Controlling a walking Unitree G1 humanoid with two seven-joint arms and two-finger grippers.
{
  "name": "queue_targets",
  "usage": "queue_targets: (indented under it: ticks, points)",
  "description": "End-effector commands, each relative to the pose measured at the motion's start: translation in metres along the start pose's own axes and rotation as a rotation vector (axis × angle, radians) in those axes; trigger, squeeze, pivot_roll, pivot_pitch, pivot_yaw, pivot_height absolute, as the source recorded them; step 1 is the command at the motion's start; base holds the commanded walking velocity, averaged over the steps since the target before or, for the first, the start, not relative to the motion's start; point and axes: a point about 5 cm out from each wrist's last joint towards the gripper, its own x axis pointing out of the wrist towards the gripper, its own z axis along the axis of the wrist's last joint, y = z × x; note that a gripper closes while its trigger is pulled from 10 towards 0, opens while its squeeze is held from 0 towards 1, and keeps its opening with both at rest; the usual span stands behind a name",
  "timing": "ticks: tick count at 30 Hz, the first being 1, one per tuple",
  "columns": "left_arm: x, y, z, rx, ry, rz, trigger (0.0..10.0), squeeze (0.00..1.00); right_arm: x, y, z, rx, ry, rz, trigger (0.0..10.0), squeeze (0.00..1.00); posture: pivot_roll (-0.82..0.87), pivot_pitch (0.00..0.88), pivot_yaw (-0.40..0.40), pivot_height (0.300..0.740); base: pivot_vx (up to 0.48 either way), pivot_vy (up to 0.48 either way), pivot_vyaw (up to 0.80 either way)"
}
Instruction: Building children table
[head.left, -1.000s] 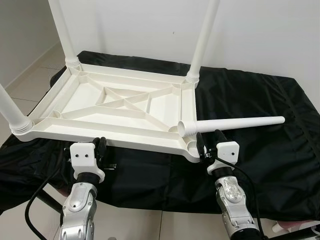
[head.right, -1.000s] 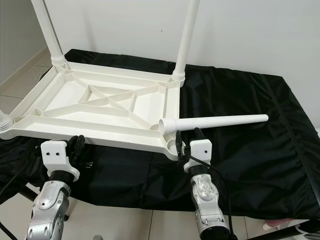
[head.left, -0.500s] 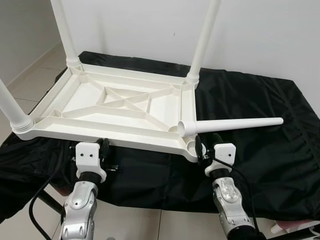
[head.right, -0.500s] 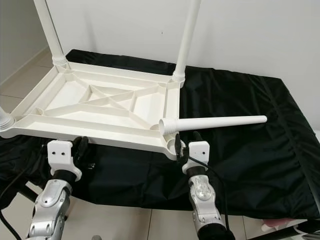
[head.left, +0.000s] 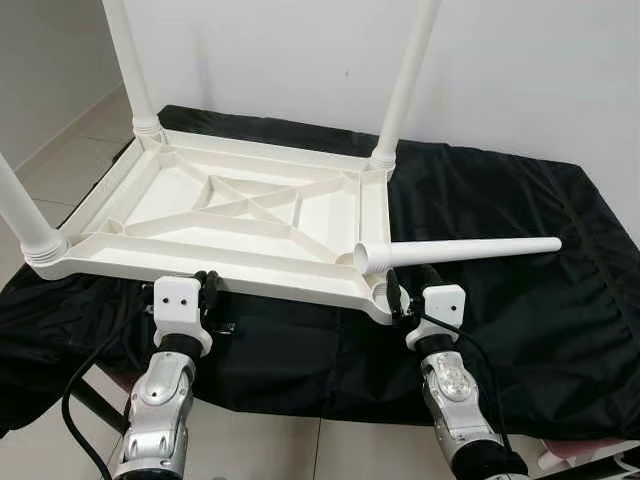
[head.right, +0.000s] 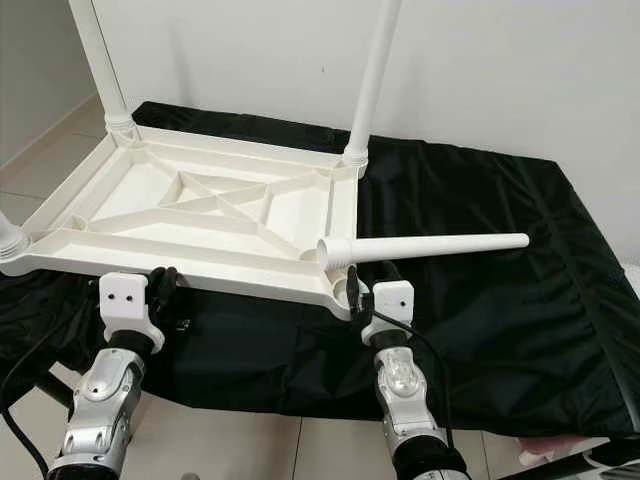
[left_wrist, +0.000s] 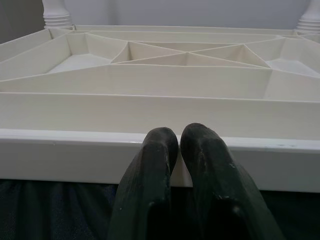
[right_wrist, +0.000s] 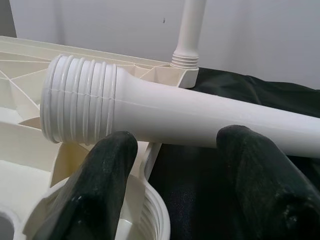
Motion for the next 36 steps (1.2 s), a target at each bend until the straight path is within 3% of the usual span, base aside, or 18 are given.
queue_targets:
  ticks: [1, 10, 13, 17, 36]
  points:
    - [-0.003, -0.001, -0.006, -0.006, 0.023, 0.064, 10.0, 0.0, -0.012, 0.002, -0.018, -0.003, 0.096, 0.011, 10.0, 0.0, 0.03, 0.026, -0.044, 0.74, 0.0, 0.0, 0.0]
    - [-0.001, -0.001, 0.001, -0.018, -0.015, 0.065, 10.0, 0.0, -0.008, 0.002, -0.005, 0.016, 0.016, -0.005, 10.0, 0.0, 0.03, 0.028, -0.045, 0.74, 0.0, 0.0, 0.0]
    - [0.002, -0.003, 0.011, -0.03, -0.05, 0.063, 10.0, 0.0, 0.001, 0.002, 0.01, 0.022, -0.053, -0.017, 10.0, 0.0, 0.03, 0.035, -0.048, 0.74, 0.0, 0.0, 0.0]
    - [0.001, -0.002, 0.011, -0.036, -0.045, 0.063, 10.0, 0.0, 0.004, 0.002, 0.016, 0.024, -0.079, -0.013, 10.0, 0.0, 0.03, 0.037, -0.052, 0.74, 0.0, 0.0, 0.0]
    - [-0.002, -0.002, 0.014, -0.029, -0.053, 0.068, 10.0, 0.0, 0.002, 0.0, 0.014, 0.006, -0.061, 0.01, 10.0, 0.0, 0.04, 0.027, -0.071, 0.74, 0.0, 0.0, 0.0]
